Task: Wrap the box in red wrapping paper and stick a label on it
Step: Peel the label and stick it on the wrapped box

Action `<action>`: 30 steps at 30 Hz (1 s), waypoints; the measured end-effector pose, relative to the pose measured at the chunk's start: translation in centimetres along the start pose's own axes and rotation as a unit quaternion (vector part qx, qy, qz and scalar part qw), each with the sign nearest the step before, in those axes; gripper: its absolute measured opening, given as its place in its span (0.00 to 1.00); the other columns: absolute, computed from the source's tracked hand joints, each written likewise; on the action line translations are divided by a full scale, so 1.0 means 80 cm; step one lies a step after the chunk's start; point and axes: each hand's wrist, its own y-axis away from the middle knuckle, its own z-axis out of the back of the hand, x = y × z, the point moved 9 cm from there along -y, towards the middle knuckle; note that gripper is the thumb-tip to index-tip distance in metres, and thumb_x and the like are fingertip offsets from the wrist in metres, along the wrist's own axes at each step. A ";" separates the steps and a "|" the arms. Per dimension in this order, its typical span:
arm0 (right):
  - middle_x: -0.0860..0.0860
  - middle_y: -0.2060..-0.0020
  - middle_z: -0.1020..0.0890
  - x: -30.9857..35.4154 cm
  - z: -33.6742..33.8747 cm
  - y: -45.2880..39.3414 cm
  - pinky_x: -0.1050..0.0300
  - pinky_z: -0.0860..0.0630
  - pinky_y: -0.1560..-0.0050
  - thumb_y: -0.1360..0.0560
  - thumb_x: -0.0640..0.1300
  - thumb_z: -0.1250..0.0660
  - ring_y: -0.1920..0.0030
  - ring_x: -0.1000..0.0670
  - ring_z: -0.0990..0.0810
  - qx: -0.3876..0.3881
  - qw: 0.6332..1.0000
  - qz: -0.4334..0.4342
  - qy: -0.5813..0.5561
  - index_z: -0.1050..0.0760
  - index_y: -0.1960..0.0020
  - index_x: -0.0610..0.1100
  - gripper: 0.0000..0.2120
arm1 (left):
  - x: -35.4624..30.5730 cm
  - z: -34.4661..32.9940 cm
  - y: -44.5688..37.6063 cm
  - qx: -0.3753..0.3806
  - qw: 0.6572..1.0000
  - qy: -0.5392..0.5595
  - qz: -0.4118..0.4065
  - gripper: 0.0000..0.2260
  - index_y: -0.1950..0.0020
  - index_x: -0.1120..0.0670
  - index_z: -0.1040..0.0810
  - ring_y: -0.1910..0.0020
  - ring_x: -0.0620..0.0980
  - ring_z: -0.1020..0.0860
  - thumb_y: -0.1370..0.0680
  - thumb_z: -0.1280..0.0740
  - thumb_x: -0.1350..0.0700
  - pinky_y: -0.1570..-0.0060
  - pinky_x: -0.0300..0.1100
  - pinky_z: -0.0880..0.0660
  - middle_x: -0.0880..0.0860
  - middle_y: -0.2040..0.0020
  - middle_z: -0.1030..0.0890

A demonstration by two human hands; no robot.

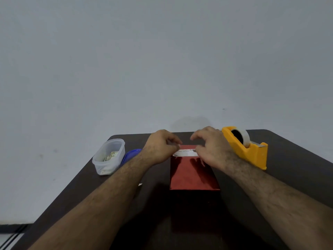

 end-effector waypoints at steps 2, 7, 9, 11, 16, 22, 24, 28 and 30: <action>0.58 0.45 0.21 0.000 -0.012 -0.001 0.49 0.24 0.39 0.23 0.49 0.29 0.39 0.52 0.27 0.023 0.999 0.027 0.011 0.14 0.46 0.59 0.09 | 0.000 -0.009 0.003 0.017 1.000 0.000 -0.020 0.03 0.51 0.43 0.10 0.56 0.40 0.22 0.24 0.22 0.50 0.57 0.36 0.29 0.43 0.54 0.18; 0.62 0.57 0.20 -0.018 -0.013 -0.006 0.47 0.18 0.48 0.29 0.57 0.25 0.45 0.52 0.21 0.020 0.999 -0.038 0.014 0.17 0.64 0.63 0.06 | 0.024 -0.010 0.005 0.022 0.999 0.021 0.033 0.04 0.53 0.43 0.09 0.59 0.33 0.22 0.27 0.19 0.47 0.62 0.29 0.32 0.38 0.60 0.17; 0.63 0.60 0.20 -0.022 -0.010 -0.006 0.48 0.18 0.48 0.29 0.55 0.24 0.47 0.54 0.20 0.030 0.998 -0.056 0.015 0.17 0.65 0.62 0.07 | 0.034 -0.007 0.006 0.023 0.997 0.044 0.051 0.05 0.54 0.43 0.09 0.60 0.30 0.22 0.28 0.18 0.46 0.64 0.27 0.32 0.37 0.61 0.17; 0.62 0.63 0.18 -0.027 -0.007 -0.005 0.49 0.16 0.50 0.29 0.52 0.25 0.50 0.55 0.19 0.038 0.996 -0.082 0.018 0.16 0.66 0.60 0.07 | 0.037 0.000 0.011 0.024 0.996 0.058 0.059 0.05 0.55 0.44 0.09 0.59 0.31 0.21 0.29 0.17 0.47 0.62 0.28 0.31 0.39 0.59 0.16; 0.56 0.58 0.17 -0.013 0.009 -0.002 0.47 0.16 0.52 0.29 0.48 0.24 0.50 0.49 0.19 0.002 0.989 -0.106 0.102 0.18 0.65 0.53 0.07 | 0.049 0.029 0.028 -0.044 0.987 0.124 0.089 0.04 0.57 0.47 0.10 0.58 0.37 0.17 0.26 0.21 0.57 0.55 0.35 0.22 0.40 0.61 0.14; 0.56 0.56 0.17 0.080 -0.010 -0.008 0.53 0.20 0.52 0.30 0.46 0.29 0.51 0.49 0.19 0.044 0.996 -0.037 0.075 0.19 0.64 0.54 0.05 | 0.085 0.105 0.073 -0.196 0.968 0.122 0.101 0.03 0.55 0.50 0.12 0.57 0.44 0.17 0.21 0.25 0.54 0.53 0.42 0.18 0.45 0.58 0.14; 0.57 0.56 0.16 0.123 -0.042 -0.014 0.57 0.22 0.56 0.27 0.47 0.27 0.52 0.52 0.18 0.107 0.992 -0.031 0.054 0.17 0.58 0.53 0.01 | 0.108 0.132 0.093 -0.231 0.965 0.054 0.108 0.04 0.52 0.49 0.12 0.53 0.44 0.19 0.21 0.26 0.51 0.48 0.45 0.19 0.44 0.53 0.15; 0.51 0.54 0.14 0.204 -0.110 -0.017 0.58 0.18 0.58 0.27 0.43 0.31 0.56 0.50 0.17 0.176 0.983 -0.039 0.033 0.15 0.52 0.46 0.07 | 0.164 0.158 0.138 -0.267 0.944 -0.110 0.158 0.15 0.38 0.48 0.15 0.35 0.52 0.24 0.21 0.29 0.45 0.37 0.53 0.25 0.49 0.37 0.17; 0.48 0.58 0.17 0.221 -0.141 -0.009 0.59 0.23 0.65 0.27 0.41 0.34 0.61 0.49 0.20 0.183 0.980 -0.070 0.033 0.20 0.55 0.42 0.05 | 0.189 0.155 0.153 -0.265 0.937 -0.128 0.189 0.24 0.30 0.47 0.20 0.30 0.54 0.28 0.23 0.28 0.39 0.33 0.55 0.31 0.50 0.31 0.22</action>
